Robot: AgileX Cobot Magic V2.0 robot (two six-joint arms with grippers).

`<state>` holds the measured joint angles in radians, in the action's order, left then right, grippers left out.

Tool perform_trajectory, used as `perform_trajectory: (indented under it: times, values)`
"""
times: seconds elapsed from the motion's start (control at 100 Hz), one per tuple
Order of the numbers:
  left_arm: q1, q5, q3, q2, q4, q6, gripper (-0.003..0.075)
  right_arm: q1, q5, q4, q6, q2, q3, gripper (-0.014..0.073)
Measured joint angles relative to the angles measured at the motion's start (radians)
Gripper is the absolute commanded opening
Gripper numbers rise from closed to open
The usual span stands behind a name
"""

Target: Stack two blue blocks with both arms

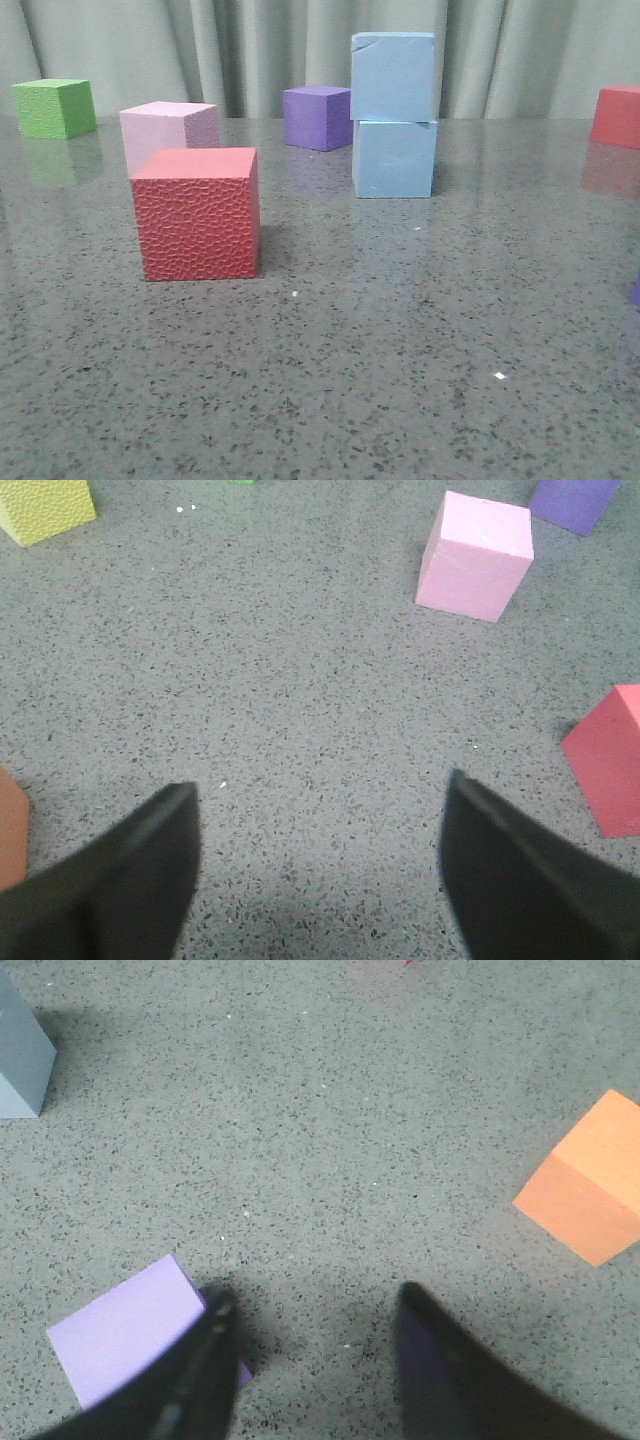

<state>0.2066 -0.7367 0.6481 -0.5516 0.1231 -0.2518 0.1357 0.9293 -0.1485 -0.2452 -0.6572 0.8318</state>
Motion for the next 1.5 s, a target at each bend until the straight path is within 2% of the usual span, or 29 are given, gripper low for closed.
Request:
perform_trajectory:
  times: [0.1,0.15,0.18,1.33,1.42,1.5]
  values:
    - [0.000,0.000,0.000,0.000,0.000,0.000,0.0106,0.000,0.000,0.000,0.000,0.000,0.000,-0.0050]
    - [0.000,0.000,0.000,0.000,0.000,0.000,0.0022,0.000,0.000,0.000,0.000,0.000,0.000,-0.0120]
    - [0.000,0.000,0.000,0.000,0.000,0.000,-0.0018,0.000,0.000,0.000,0.000,0.000,0.000,-0.0121]
    - [0.000,0.004,-0.002,0.000,0.002,0.000,-0.0019,0.000,0.000,0.000,0.000,0.000,0.000,-0.0122]
    - [0.000,0.046,-0.016,0.002,0.004,0.000,-0.0019,0.000,0.000,0.000,0.000,0.000,0.000,-0.0122]
    - [0.000,0.135,-0.055,0.018,0.010,0.000,-0.0019,0.000,0.000,0.000,0.000,0.000,0.000,-0.0122]
